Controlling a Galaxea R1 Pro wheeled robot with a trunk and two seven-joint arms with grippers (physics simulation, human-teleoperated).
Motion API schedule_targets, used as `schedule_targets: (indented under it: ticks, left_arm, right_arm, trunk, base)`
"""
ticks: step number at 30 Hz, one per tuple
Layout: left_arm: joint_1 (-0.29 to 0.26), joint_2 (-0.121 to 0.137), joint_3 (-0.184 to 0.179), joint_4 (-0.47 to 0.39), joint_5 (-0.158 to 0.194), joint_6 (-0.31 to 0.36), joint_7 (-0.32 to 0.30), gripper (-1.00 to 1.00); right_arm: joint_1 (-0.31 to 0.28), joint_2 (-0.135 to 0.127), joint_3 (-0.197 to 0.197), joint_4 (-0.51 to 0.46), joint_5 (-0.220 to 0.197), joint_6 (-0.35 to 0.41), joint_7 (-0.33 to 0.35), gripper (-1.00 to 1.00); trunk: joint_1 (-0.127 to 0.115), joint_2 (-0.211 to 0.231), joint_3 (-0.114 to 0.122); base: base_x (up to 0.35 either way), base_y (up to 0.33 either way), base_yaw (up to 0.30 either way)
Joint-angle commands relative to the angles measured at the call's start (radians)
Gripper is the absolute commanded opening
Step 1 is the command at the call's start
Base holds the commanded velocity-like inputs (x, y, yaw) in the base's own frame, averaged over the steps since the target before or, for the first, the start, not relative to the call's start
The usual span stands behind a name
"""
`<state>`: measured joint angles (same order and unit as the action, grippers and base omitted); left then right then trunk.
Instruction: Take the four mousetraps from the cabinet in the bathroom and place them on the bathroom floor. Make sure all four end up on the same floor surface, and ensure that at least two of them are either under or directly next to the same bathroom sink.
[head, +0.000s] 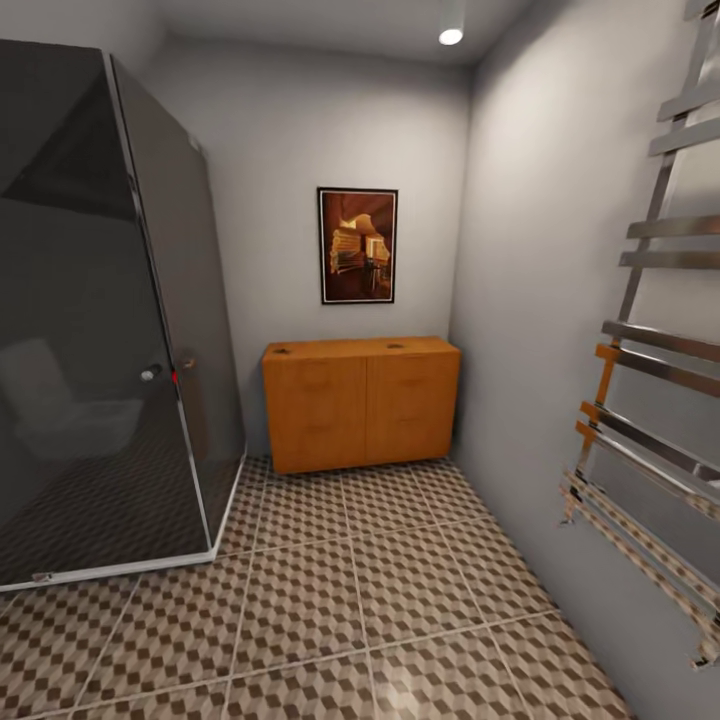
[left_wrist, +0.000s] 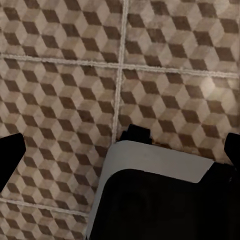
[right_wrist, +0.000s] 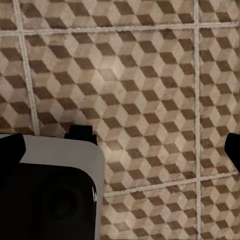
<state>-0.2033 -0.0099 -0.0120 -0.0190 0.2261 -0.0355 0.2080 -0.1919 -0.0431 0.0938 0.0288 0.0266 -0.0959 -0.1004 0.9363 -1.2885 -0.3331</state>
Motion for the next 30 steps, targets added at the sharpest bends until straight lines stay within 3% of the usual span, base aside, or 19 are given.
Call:
schedule_targets:
  ticks: [1,3,6,30]
  left_arm:
    - [-0.001,0.001,0.006,0.001,0.007,-0.004,0.002,1.0]
    - [-0.001,0.003,0.031,0.001,0.007,-0.004,0.002,1.0]
    - [-0.001,0.005,0.04,0.001,0.006,-0.004,0.002,1.0]
    - [-0.001,0.004,0.044,0.0,0.005,-0.005,0.001,1.0]
  right_arm:
    - [-0.001,0.0,0.007,0.003,0.003,-0.004,-0.004,1.0]
    - [-0.001,0.0,0.007,0.003,0.003,-0.005,-0.004,1.0]
    - [-0.001,0.0,0.006,0.003,0.004,-0.005,-0.004,1.0]
    - [-0.001,0.0,0.006,0.003,0.004,-0.005,-0.004,1.0]
  trunk:
    - [0.001,-0.001,-0.001]
    - [0.001,-0.001,-0.001]
    - [0.001,-0.001,-0.001]
    - [0.001,-0.001,-0.001]
  base:
    - [0.329,0.0,0.0]
    - [0.329,0.0,0.0]
    - [0.329,0.0,0.0]
    - [0.329,0.0,0.0]
